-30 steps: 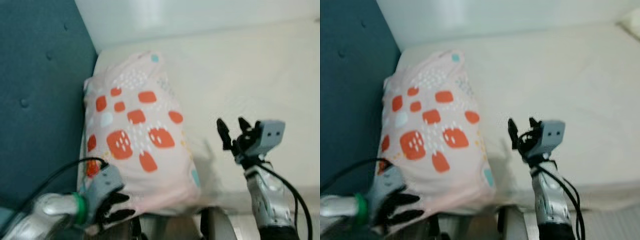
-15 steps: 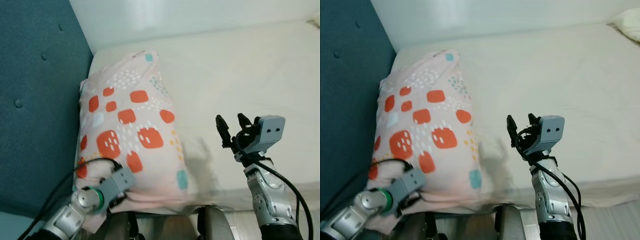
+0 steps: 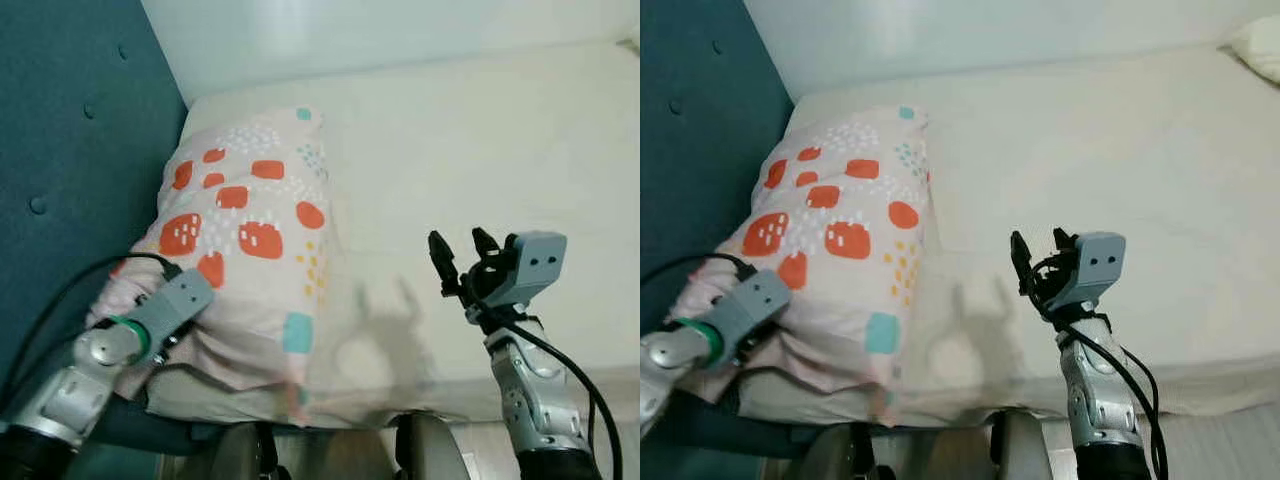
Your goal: Clean up the room
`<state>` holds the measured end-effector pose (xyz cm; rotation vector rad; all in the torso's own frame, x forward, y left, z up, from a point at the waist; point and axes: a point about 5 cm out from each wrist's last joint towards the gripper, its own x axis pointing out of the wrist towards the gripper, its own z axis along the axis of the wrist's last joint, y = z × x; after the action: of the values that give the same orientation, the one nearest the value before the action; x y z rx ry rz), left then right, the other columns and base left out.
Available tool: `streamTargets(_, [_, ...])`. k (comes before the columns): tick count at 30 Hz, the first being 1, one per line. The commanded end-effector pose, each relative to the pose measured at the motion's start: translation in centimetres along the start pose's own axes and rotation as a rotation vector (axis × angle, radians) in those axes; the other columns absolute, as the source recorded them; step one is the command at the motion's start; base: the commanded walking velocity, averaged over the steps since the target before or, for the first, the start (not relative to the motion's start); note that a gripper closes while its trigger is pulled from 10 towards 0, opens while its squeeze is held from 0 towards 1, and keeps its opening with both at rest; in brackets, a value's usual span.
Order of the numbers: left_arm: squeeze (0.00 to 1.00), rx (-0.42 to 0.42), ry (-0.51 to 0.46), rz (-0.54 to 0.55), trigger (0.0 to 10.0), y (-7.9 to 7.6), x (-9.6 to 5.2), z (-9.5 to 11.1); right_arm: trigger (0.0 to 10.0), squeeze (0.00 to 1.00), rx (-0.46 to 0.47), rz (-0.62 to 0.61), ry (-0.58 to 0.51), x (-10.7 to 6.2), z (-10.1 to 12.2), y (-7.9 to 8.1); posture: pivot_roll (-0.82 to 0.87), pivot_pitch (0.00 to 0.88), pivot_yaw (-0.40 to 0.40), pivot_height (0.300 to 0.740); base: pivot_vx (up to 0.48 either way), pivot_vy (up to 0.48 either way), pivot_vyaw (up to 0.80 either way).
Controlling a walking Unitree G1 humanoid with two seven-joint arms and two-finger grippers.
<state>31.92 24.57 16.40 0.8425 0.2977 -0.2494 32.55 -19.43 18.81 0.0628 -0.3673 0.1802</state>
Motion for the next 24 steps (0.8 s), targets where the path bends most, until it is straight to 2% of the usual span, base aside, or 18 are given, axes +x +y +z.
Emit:
streamTargets(1, [0.0,0.024,-0.002,0.012,10.0,0.2,-0.3,-0.1,10.0,0.0,0.009,0.008,0.028,-0.2,-0.7,0.3,-0.08,0.2,0.174,0.617,0.0,0.0,0.0])
streamTargets(2, [0.0,0.029,0.006,-0.089,10.0,-1.7,-1.0,-0.8,10.0,0.0,0.007,0.008,0.029,-0.3,-0.7,0.2,-0.08,0.193,0.175,0.617,0.0,0.0,0.0])
streamTargets(4, [0.0,0.037,0.002,-0.396,10.0,-6.2,-3.2,-1.9,10.0,0.0,0.005,0.006,0.032,-0.4,-0.8,0.1,-0.09,0.185,0.177,0.617,0.0,0.0,0.0])
streamTargets(6, [0.0,0.037,0.002,-0.396,10.0,-6.2,-3.2,-1.9,10.0,0.0,0.005,0.006,0.032,-0.4,-0.8,0.1,-0.09,0.185,0.177,0.617,0.0,0.0,0.0])
streamTargets(7, [0.0,0.042,-0.002,-0.492,10.0,-7.5,-4.1,-2.2,10.0,0.0,0.003,0.005,0.033,-0.5,-0.8,0.0,-0.09,0.185,0.177,0.617,0.0,0.0,0.0])
streamTargets(8, [0.0,0.042,-0.002,-0.492,10.0,-7.5,-4.1,-2.2,10.0,0.0,0.003,0.005,0.033,-0.5,-0.8,0.0,-0.09,0.185,0.177,0.617,0.0,0.0,0.0])
streamTargets(10, [0.0,0.041,-0.024,-0.621,10.0,-8.0,-5.9,-2.6,10.0,0.0,-0.001,0.006,0.034,-0.5,-0.8,-0.1,-0.08,0.179,0.17,0.617,0.0,0.0,0.0])
streamTargets(13, [0.0,0.015,-0.074,-0.714,10.0,-7.2,-7.1,-2.5,10.0,0.0,-0.007,0.01,0.037,-0.4,-0.7,-0.3,-0.08,0.173,0.168,0.617,0.0,0.0,0.0])
streamTargets(16, [0.0,-0.026,-0.133,-0.696,10.0,-5.4,-7.0,-1.9,10.0,0.0,-0.008,0.013,0.036,-0.2,-0.7,-0.3,-0.08,0.173,0.168,0.617,0.0,0.0,0.0])
streamTargets(19, [0.0,-0.162,-0.229,-0.621,10.0,-2.7,-6.7,0.0,10.0,0.0,-0.004,0.02,0.032,0.0,-0.7,-0.1,-0.07,0.168,0.163,0.617,0.0,0.0,0.0])
streamTargets(20, [0.0,-0.162,-0.229,-0.621,10.0,-2.7,-6.7,0.0,10.0,0.0,-0.004,0.02,0.032,0.0,-0.7,-0.1,-0.07,0.168,0.163,0.617,0.0,0.0,0.0])
streamTargets(22, [0.0,-0.301,-0.386,-0.63,10.0,-0.6,-7.4,2.9,10.0,0.0,0.011,0.04,0.022,0.0,-0.4,0.6,-0.07,0.162,0.153,0.617,0.0,0.0,0.0])
streamTargets(24, [0.0,-0.375,-0.552,-0.633,10.0,0.6,-8.2,5.9,10.0,0.0,0.029,0.047,0.003,0.1,0.1,1.2,-0.07,0.156,0.145,0.617,0.0,0.0,0.0])
